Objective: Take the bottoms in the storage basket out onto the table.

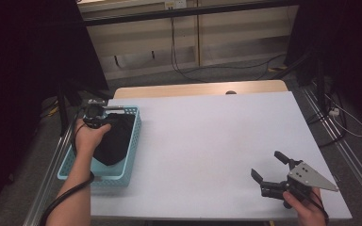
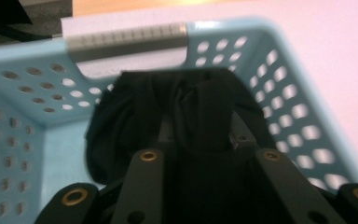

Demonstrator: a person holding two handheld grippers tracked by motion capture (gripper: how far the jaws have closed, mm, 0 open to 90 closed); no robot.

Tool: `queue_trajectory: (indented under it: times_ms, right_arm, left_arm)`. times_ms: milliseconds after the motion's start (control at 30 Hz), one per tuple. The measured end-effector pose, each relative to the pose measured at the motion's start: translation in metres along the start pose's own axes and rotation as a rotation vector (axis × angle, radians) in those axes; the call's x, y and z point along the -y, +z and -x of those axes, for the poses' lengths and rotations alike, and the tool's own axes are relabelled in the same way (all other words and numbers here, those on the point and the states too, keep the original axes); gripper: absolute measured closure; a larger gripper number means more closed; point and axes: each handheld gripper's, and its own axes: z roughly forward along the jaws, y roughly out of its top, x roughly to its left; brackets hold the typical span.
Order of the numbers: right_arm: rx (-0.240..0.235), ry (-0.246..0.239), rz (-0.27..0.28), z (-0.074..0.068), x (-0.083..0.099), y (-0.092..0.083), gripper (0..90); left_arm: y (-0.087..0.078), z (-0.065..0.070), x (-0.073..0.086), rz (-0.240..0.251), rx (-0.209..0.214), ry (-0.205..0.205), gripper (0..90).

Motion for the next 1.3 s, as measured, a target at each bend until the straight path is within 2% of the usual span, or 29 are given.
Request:
queue_trajectory:
  times_ms: [100, 167, 300, 367, 400, 467, 567, 633, 700, 733, 767, 867, 933, 967, 1200, 1233, 1300]
  right_arm:
    - [0.000, -0.001, -0.004, 0.000, 0.000, 0.000, 1.5]
    - [0.000, 0.000, -0.005, 0.000, 0.001, 0.000, 1.5]
    - [0.000, 0.001, -0.002, 0.000, 0.001, -0.001, 1.5]
    - [0.001, 0.000, -0.002, 0.001, 0.001, -0.002, 1.5]
    - [0.001, 0.008, -0.001, 0.001, 0.001, -0.002, 1.5]
    - [0.001, 0.005, -0.002, 0.001, 0.001, -0.002, 1.5]
    - [0.004, 0.013, -0.001, 0.002, 0.001, -0.002, 1.5]
    - [0.002, 0.011, -0.001, 0.001, 0.001, -0.002, 1.5]
    - [-0.001, 0.004, -0.001, 0.001, 0.001, -0.002, 1.5]
    - [-0.003, 0.007, -0.002, 0.000, 0.001, -0.001, 1.5]
    - [-0.006, 0.001, -0.002, 0.000, 0.001, -0.001, 1.5]
    - [-0.008, 0.007, -0.006, 0.000, 0.002, 0.001, 1.5]
    - [-0.010, 0.006, -0.006, 0.000, 0.002, 0.001, 1.5]
    - [-0.010, 0.008, -0.004, 0.000, 0.001, 0.000, 1.5]
    - [-0.007, 0.011, 0.003, 0.001, 0.001, -0.002, 1.5]
    - [-0.007, 0.009, 0.002, 0.001, 0.001, -0.003, 1.5]
    - [-0.007, 0.011, 0.000, 0.001, 0.001, -0.003, 1.5]
  left_arm:
    - [0.016, 0.003, 0.007, 0.029, -0.008, 0.007, 69.5]
    - [0.025, 0.005, 0.011, 0.029, 0.008, -0.011, 65.0]
    - [0.039, 0.008, 0.015, 0.028, -0.029, -0.001, 38.6]
    - [0.043, 0.010, 0.015, 0.021, -0.014, -0.033, 26.3]
    - [0.045, 0.011, 0.015, 0.016, -0.010, -0.034, 21.7]
    - [0.047, 0.012, 0.016, -0.001, -0.013, -0.004, 17.3]
    - [0.050, 0.010, 0.019, -0.015, -0.016, 0.021, 15.4]
    - [0.052, 0.009, 0.021, -0.003, -0.012, 0.016, 13.6]
    - [0.054, 0.009, 0.024, -0.011, -0.033, 0.054, 12.5]
    - [0.055, 0.010, 0.024, -0.026, -0.056, 0.085, 12.4]
    - [0.056, 0.011, 0.024, -0.032, -0.074, 0.096, 11.8]
    - [0.057, 0.010, 0.026, -0.033, -0.082, 0.083, 10.1]
    - [0.056, 0.007, 0.029, -0.040, -0.091, 0.046, 9.8]
    - [0.055, 0.006, 0.030, -0.041, -0.095, 0.044, 9.9]
    - [0.049, 0.005, 0.031, -0.051, -0.127, 0.042, 28.6]
    - [0.048, 0.004, 0.031, -0.057, -0.126, 0.050, 34.1]
    - [0.047, 0.005, 0.031, -0.055, -0.120, 0.033, 38.4]
